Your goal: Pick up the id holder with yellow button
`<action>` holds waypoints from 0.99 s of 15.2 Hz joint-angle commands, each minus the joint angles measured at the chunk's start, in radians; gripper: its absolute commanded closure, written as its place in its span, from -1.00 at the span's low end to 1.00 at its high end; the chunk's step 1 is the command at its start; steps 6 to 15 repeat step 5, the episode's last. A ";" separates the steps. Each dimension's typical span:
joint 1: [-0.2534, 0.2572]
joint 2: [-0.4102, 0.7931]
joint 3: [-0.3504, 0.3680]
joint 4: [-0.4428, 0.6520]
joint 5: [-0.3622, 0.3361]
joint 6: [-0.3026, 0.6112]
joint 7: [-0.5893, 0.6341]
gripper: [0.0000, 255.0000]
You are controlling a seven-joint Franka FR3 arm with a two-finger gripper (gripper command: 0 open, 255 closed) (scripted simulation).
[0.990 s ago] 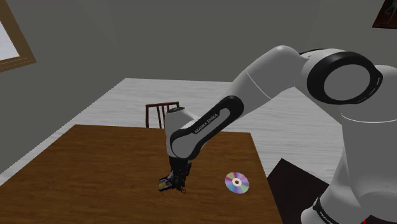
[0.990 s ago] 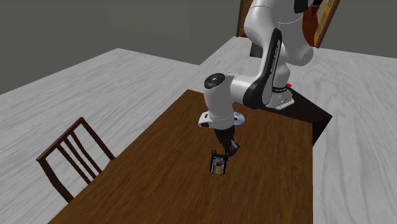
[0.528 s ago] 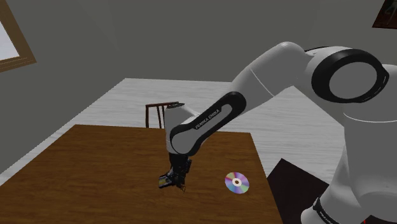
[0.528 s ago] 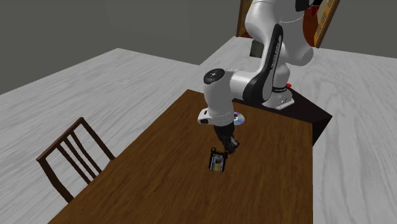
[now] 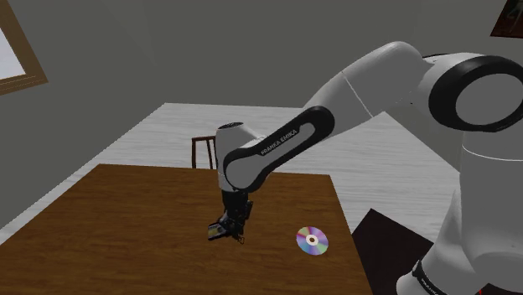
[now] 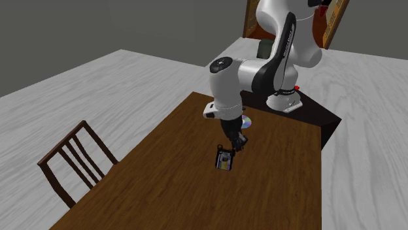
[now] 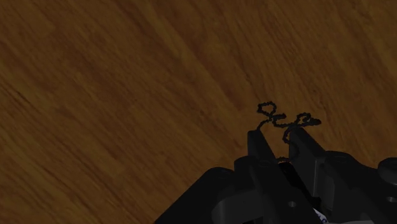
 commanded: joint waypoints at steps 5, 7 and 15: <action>-0.003 -0.035 0.002 0.014 0.003 -0.049 0.005 1.00; -0.003 -0.035 0.002 0.014 0.003 -0.049 0.005 1.00; -0.003 -0.035 0.002 0.014 0.003 -0.049 0.005 1.00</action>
